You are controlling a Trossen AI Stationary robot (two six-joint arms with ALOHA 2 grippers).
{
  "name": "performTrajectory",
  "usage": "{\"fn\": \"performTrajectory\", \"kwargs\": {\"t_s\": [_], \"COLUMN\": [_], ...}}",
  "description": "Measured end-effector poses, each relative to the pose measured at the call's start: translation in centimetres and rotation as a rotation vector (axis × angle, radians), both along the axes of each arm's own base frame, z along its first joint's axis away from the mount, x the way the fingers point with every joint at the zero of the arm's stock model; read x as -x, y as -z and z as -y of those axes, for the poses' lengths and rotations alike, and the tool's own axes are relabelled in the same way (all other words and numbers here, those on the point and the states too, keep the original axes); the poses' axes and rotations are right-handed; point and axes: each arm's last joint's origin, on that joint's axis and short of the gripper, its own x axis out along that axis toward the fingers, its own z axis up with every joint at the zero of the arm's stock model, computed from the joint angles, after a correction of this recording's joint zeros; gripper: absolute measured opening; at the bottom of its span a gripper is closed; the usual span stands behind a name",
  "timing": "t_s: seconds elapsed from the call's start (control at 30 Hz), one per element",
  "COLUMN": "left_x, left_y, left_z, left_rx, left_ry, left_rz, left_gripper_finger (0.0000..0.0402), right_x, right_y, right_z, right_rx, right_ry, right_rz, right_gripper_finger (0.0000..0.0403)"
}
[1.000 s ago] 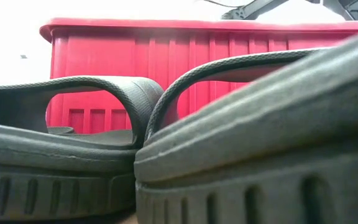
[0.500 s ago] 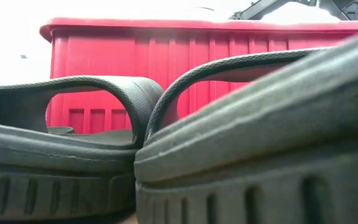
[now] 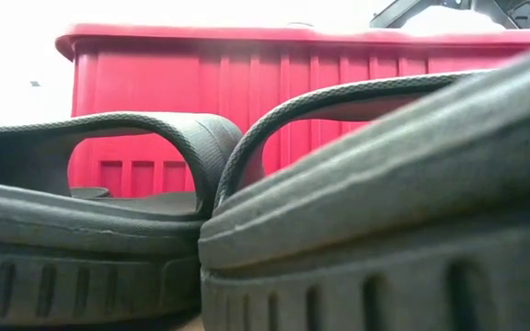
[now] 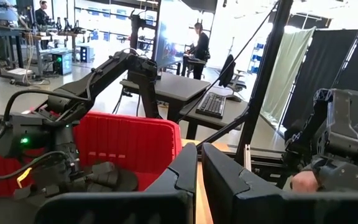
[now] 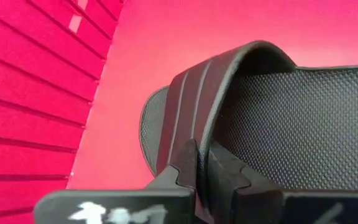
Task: Pick and place slides into bin
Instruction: Put the black slide into the red bin
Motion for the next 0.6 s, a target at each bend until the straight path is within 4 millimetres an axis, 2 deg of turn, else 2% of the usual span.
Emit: {"fn": "performTrajectory", "kwargs": {"t_s": [0.27,0.6], "left_x": [0.0,0.0], "left_y": [0.0,0.0], "left_z": [0.0,0.0], "left_rx": [0.015,0.016], "left_ry": [-0.001,-0.001], "left_rz": [-0.001,-0.002], "left_gripper_finger": [0.0021,0.0021], "right_x": [0.13,-0.02], "right_y": [0.76,0.27], "right_z": [-0.33,-0.26], "right_rx": [-0.023,-0.022], "right_ry": [0.008,0.081], "right_rz": [-0.017,-0.027], "right_gripper_finger": [0.0015,0.0069]}}
